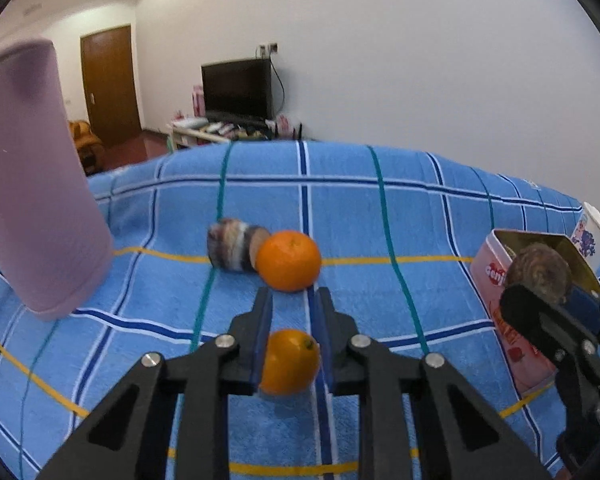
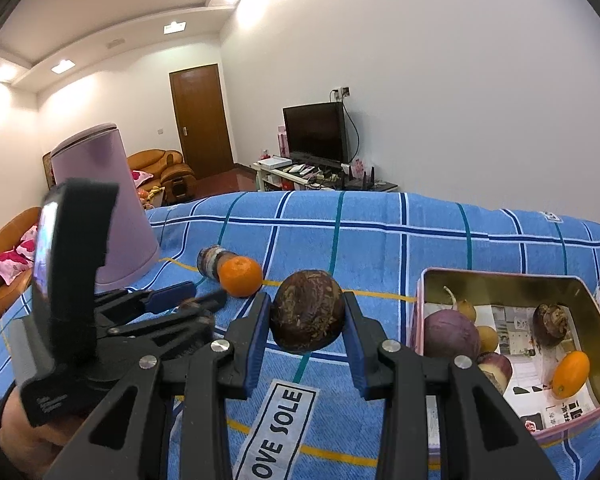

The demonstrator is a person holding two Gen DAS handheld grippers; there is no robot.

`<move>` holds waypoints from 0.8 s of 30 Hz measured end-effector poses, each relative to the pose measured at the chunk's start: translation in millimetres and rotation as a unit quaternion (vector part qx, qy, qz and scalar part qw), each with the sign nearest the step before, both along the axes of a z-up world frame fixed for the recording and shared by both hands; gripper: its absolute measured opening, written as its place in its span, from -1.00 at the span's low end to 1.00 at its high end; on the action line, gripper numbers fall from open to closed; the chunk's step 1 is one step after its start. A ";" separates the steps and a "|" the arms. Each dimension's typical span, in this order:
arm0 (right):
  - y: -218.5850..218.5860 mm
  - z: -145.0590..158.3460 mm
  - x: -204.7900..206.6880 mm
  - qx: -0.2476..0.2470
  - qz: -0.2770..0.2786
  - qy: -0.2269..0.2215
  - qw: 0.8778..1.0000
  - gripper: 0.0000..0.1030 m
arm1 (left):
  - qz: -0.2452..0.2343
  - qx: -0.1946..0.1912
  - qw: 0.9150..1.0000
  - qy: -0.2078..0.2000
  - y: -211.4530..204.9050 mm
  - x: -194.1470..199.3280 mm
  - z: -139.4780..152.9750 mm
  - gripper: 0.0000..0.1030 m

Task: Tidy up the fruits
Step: 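Grasp a small orange with the left gripper while the right gripper lifts the brown fruit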

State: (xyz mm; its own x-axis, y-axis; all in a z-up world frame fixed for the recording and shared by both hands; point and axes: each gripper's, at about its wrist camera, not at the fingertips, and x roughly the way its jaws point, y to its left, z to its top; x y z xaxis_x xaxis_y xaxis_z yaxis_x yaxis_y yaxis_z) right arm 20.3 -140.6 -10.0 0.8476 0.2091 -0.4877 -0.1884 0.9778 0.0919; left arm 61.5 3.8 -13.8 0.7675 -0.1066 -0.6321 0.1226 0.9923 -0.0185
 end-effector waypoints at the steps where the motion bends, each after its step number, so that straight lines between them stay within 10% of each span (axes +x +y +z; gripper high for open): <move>1: 0.2 -0.2 -0.2 0.000 0.000 -0.001 1.000 -0.28 | 0.002 0.004 1.000 -0.008 0.2 -3.0 1.8 -0.55; 12: -3.4 -0.1 -0.9 0.003 -0.008 -0.003 1.000 -0.28 | 0.013 -0.059 0.998 0.007 63.5 12.1 9.8 -0.45; 18: -5.3 0.7 1.7 0.009 -0.006 0.003 1.000 -0.28 | 0.056 -0.142 0.988 0.034 98.1 14.6 7.9 0.15; 24: -3.1 1.7 0.6 0.006 -0.002 0.002 1.000 -0.28 | -0.010 -0.028 0.999 0.039 29.5 1.1 0.7 0.15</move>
State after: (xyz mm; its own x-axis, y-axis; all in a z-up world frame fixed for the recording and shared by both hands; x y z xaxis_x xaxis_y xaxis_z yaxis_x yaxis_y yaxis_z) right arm 20.9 -143.7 -8.3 0.8460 0.2119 -0.4892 -0.1849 0.9773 0.1035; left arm 62.6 33.3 -13.1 0.7129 -0.1584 -0.6832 0.1391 0.9867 -0.0836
